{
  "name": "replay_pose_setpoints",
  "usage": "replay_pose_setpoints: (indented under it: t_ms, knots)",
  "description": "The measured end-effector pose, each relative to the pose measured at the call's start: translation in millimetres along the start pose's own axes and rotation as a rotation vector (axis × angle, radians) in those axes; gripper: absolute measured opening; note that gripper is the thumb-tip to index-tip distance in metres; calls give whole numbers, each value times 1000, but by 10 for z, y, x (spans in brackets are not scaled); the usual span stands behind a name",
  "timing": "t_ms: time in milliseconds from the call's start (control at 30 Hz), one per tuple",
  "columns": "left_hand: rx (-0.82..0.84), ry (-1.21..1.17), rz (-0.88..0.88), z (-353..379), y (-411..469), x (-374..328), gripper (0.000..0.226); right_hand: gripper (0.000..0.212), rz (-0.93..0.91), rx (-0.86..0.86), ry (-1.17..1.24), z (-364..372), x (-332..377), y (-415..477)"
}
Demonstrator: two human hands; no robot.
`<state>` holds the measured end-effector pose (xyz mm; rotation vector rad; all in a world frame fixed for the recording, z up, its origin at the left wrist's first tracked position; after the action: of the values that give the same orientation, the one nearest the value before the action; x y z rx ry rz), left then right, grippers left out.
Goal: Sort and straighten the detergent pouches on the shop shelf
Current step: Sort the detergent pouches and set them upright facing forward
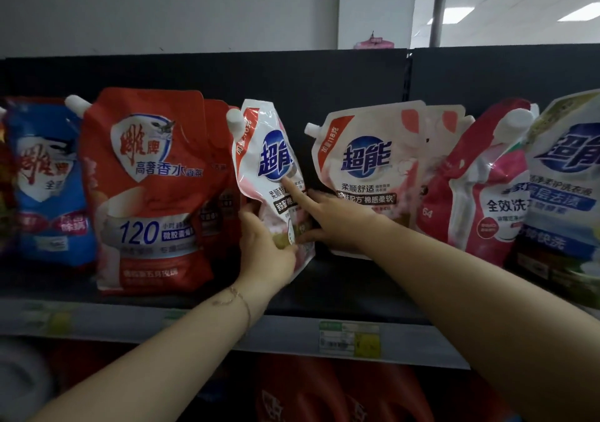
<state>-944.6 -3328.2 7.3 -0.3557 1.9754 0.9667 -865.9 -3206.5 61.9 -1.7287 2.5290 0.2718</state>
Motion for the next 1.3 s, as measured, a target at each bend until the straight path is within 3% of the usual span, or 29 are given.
replay_pose_setpoints:
  t_ms: [167,300,433,633,767,867,1000,1133,1233,1300]
  knots:
    - [135,-51,-184,-94,328,9,89,101,193,14,8,104,-15,52]
    - [171,-95,-218,-92,525,120,103,102,349,10,51,148,-12,61]
    - [176,-174,-242,-98,690,249,87,96,425,-3,42,119,29,31]
    - [333,-290,-301,-76,983,327,60,89,520,26,-49,114,67,-48]
    - [397,-236,-313,-5,1161,424,79,86,564,41,-81,113,93,-29]
    - [467,-96,-258,66,1265,421,78,78,555,109,-184,78,102,49]
    - [390,117,-176,143,1387,407,77,54,464,145,-385,11,106,109]
    - [147,215,-10,129,1310,366,93,54,412,174,-540,47,183,227]
    - [-14,628,215,99,1231,271,105,53,437,198,-518,85,209,388]
    - [31,927,389,112,1262,251,95,53,472,198,-463,73,205,478]
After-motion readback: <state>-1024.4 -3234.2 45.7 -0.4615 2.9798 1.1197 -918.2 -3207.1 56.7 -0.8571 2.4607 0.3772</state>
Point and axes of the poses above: each hand's wrist, its own y-axis towards the middle knuckle, its own z-axis out of the palm, x = y × z, the point moved 1 cm from there along y, towards the middle knuckle, and after that the axes turned 10 degrees about x, right-handed, at the moved point
